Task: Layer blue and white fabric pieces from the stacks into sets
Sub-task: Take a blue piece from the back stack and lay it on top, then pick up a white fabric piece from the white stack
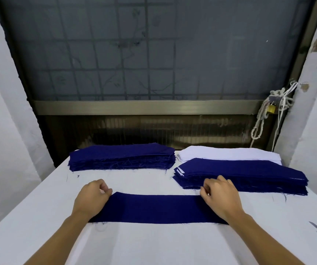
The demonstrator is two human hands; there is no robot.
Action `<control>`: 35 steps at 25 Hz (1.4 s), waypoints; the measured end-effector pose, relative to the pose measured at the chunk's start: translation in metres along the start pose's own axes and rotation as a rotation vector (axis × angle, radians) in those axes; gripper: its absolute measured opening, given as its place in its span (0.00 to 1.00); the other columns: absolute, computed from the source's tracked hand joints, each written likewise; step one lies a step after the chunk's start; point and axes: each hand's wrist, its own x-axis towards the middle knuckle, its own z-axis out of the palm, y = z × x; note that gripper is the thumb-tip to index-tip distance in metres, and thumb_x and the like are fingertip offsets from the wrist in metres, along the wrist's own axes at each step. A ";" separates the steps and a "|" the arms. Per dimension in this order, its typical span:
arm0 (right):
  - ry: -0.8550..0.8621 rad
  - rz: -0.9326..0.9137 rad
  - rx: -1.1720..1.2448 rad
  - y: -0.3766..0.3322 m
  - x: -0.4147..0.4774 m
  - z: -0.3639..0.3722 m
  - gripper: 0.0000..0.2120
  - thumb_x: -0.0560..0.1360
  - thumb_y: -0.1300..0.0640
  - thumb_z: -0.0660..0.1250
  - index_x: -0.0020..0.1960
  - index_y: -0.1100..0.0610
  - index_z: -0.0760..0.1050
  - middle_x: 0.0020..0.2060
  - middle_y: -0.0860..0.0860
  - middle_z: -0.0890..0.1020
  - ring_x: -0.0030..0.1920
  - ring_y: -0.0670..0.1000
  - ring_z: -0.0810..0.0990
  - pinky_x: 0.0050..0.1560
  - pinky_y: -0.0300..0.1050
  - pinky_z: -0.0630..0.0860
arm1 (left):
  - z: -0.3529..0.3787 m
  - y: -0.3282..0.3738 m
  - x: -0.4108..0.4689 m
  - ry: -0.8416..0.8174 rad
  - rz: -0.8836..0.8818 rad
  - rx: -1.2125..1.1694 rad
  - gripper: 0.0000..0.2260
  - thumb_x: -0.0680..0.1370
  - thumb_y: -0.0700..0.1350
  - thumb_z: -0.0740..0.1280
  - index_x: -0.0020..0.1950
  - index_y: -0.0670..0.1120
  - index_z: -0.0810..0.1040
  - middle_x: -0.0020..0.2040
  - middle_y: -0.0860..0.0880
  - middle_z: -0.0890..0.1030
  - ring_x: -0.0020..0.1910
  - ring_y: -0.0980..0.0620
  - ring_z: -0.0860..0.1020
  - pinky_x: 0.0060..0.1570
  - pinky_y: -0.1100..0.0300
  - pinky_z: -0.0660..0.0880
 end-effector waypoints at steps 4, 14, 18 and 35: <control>0.024 0.021 0.067 -0.008 0.029 -0.006 0.11 0.81 0.43 0.61 0.43 0.46 0.73 0.32 0.43 0.76 0.38 0.45 0.74 0.40 0.40 0.69 | -0.008 0.037 0.022 -0.041 0.130 -0.003 0.06 0.79 0.52 0.69 0.43 0.54 0.76 0.40 0.57 0.81 0.41 0.58 0.79 0.41 0.55 0.78; 0.113 0.079 0.059 0.027 0.129 0.003 0.08 0.82 0.48 0.64 0.54 0.48 0.81 0.48 0.45 0.84 0.49 0.46 0.78 0.51 0.44 0.78 | 0.062 0.221 0.095 -0.210 0.565 0.065 0.05 0.83 0.50 0.66 0.57 0.52 0.78 0.54 0.53 0.82 0.50 0.53 0.80 0.52 0.50 0.81; 0.086 0.106 0.020 0.046 0.167 0.025 0.09 0.81 0.48 0.66 0.59 0.46 0.80 0.56 0.44 0.83 0.52 0.47 0.80 0.56 0.42 0.79 | 0.114 0.271 0.129 -0.280 0.660 0.263 0.14 0.85 0.47 0.62 0.70 0.48 0.75 0.66 0.46 0.79 0.60 0.46 0.79 0.59 0.50 0.78; -0.033 0.016 -0.007 0.090 0.200 0.062 0.13 0.81 0.43 0.64 0.62 0.45 0.80 0.59 0.43 0.83 0.54 0.47 0.82 0.57 0.40 0.76 | 0.159 0.306 0.157 -0.336 0.624 0.230 0.02 0.80 0.41 0.71 0.51 0.45 0.80 0.51 0.45 0.82 0.48 0.50 0.81 0.52 0.54 0.81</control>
